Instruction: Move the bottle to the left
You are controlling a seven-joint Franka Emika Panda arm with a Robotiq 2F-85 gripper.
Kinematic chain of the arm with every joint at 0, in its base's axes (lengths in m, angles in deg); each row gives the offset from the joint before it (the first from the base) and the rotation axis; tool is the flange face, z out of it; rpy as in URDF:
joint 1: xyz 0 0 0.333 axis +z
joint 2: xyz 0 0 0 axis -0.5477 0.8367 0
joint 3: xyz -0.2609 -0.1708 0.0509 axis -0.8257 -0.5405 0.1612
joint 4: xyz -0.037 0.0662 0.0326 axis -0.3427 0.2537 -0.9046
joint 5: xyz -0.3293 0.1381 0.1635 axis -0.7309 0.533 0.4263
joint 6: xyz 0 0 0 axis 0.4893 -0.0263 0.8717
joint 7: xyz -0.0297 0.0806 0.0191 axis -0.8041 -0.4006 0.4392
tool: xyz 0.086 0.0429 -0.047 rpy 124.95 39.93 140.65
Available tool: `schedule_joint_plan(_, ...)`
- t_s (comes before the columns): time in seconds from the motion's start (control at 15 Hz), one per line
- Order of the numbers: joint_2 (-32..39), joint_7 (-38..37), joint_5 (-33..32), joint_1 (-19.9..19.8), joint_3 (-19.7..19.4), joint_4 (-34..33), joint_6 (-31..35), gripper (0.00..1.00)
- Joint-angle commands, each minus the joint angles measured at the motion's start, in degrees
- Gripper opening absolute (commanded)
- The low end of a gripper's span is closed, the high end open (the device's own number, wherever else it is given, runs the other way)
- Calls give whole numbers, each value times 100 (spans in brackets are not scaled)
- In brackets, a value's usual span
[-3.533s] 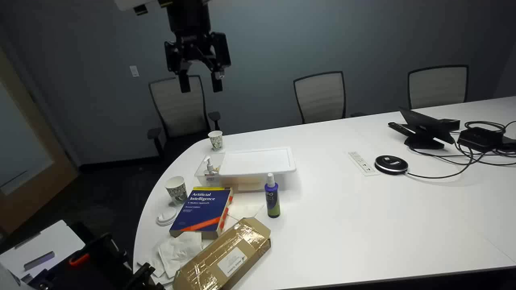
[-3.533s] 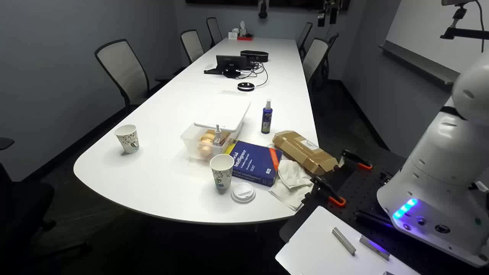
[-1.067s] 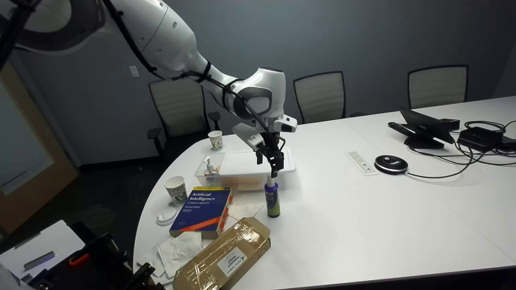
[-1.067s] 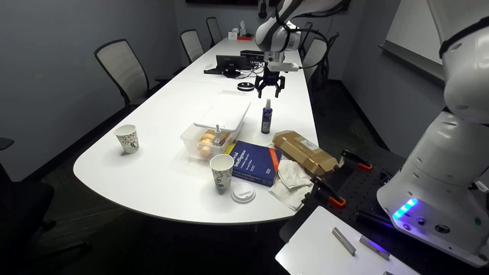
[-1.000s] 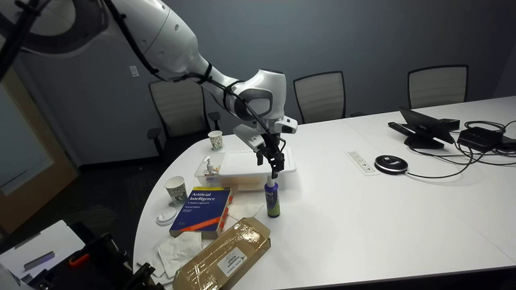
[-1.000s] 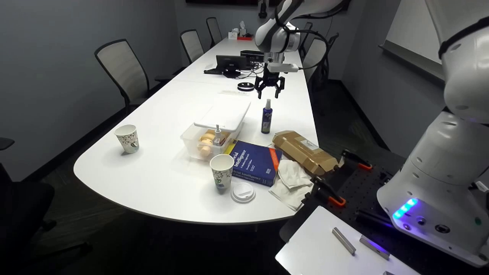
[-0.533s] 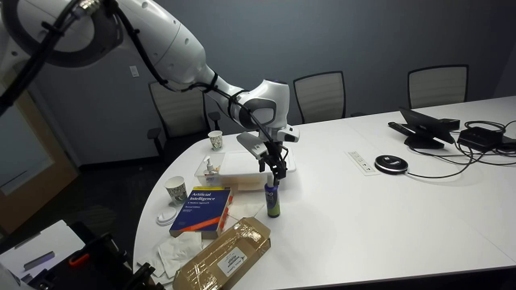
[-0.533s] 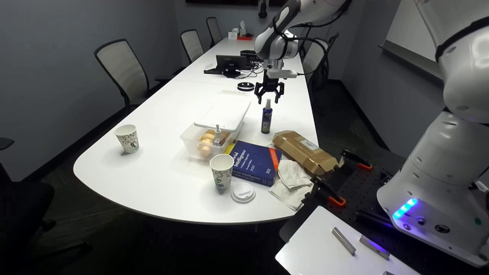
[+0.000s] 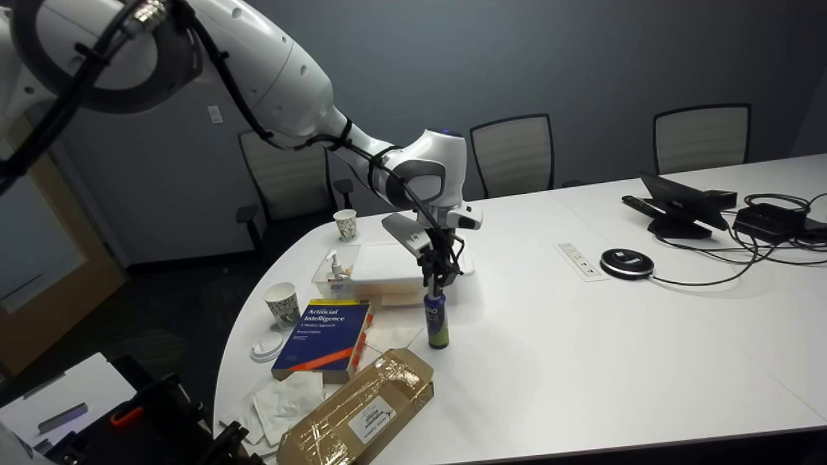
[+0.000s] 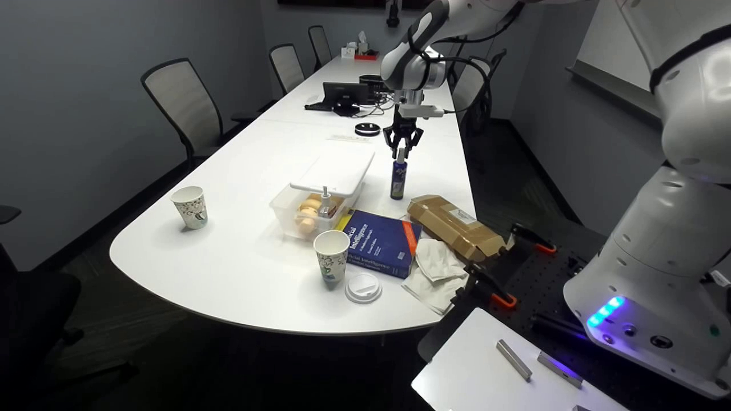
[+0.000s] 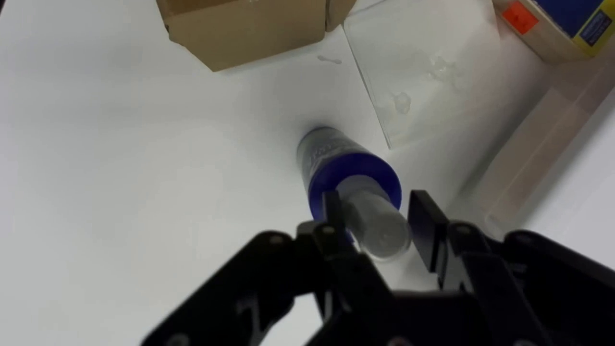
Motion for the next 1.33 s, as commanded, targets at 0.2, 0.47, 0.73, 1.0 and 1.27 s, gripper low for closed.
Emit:
schedule_joint_plan(0.2,79,-165,40,7,77,-203,-15,7)
schedule_joint_plan(0.47,-71,-215,-7,56,49,-148,-63,7)
schedule_joint_plan(0.73,-494,-1005,-385,435,-322,-2,-242,7)
schedule_joint_plan(1.0,-999,-1553,-746,756,-458,89,-890,7)
schedule_joint_plan(1.27,-1512,-1673,-962,1030,-335,199,-1898,7)
